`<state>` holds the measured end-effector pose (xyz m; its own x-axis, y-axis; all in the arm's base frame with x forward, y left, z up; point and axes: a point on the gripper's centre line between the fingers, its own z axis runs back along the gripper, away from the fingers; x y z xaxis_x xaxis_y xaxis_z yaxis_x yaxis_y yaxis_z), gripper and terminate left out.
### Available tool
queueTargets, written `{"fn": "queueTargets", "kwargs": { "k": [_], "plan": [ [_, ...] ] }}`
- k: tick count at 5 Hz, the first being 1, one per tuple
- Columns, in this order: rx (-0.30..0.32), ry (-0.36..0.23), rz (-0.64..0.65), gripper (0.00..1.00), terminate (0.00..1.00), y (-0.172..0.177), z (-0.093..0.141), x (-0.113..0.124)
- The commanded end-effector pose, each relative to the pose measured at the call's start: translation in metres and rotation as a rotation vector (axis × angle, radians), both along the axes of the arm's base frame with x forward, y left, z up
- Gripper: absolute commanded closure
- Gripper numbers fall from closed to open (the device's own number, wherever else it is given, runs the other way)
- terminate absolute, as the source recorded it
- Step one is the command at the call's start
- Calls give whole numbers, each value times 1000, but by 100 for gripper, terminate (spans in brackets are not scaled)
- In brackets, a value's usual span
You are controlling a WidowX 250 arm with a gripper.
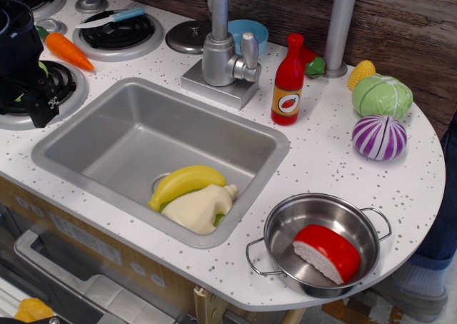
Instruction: Take sushi out of pan
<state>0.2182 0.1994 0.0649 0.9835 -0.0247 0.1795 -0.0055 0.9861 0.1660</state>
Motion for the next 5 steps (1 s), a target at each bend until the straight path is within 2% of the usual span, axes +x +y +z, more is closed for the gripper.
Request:
{"fn": "queueTargets", "kwargs": {
  "k": [1,3,4,5],
  "plan": [
    [0,0,0,0,0,0,0,0],
    [-26,36,289,0,0,-68,22,24],
    [-70,31,406,0,0,-108,27,34],
    [-127,19,467,0,0,-141,31,39]
  ]
}}
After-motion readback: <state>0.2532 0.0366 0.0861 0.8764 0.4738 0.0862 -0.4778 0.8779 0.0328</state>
